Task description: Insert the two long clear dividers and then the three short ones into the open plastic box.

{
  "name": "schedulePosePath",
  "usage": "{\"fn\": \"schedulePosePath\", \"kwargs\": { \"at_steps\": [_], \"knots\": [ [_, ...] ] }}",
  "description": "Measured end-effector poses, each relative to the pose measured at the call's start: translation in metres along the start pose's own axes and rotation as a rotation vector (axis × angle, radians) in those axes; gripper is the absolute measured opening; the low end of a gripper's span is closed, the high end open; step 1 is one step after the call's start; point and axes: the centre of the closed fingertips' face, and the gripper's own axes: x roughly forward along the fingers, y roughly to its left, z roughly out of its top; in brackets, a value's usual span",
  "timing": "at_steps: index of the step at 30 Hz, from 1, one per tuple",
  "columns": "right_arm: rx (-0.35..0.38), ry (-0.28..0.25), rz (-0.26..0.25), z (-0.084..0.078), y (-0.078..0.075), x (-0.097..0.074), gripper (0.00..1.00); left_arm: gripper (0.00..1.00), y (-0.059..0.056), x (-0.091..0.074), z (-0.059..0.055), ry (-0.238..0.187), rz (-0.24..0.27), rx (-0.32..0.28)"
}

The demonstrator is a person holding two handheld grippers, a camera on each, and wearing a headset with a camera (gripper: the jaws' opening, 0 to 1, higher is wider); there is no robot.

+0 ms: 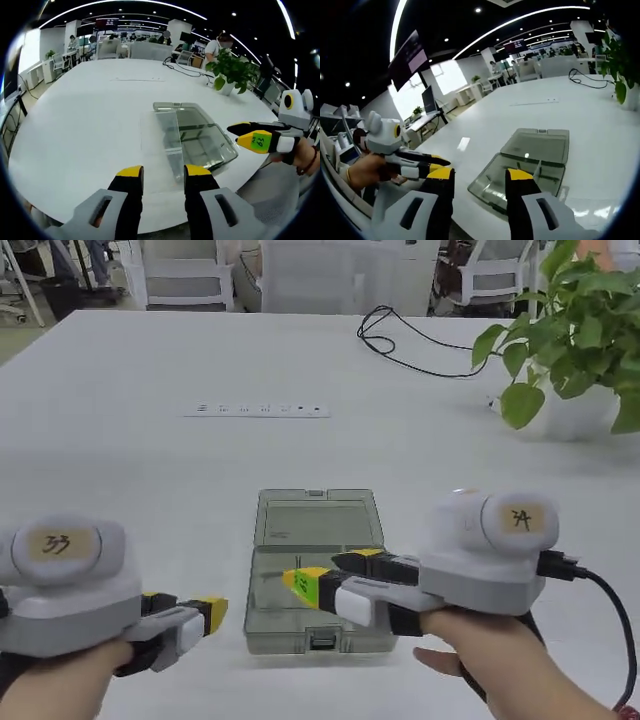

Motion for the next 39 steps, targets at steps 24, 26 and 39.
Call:
{"fn": "schedulePosePath", "kwargs": {
  "at_steps": [24,26,39],
  "knots": [
    [0.085,-0.119,0.109,0.016,0.036,0.014,0.23,0.3,-0.054,-0.013,0.027,-0.237,-0.198,0.073],
    [0.088,-0.124,0.107,0.017,0.037,0.014,0.21,0.3,-0.057,-0.014,0.028,-0.244,-0.203,0.092],
    [0.143,-0.109,0.118,0.014,0.041,0.017,0.09,0.3,-0.064,-0.019,0.027,-0.25,-0.239,0.124]
  ]
}}
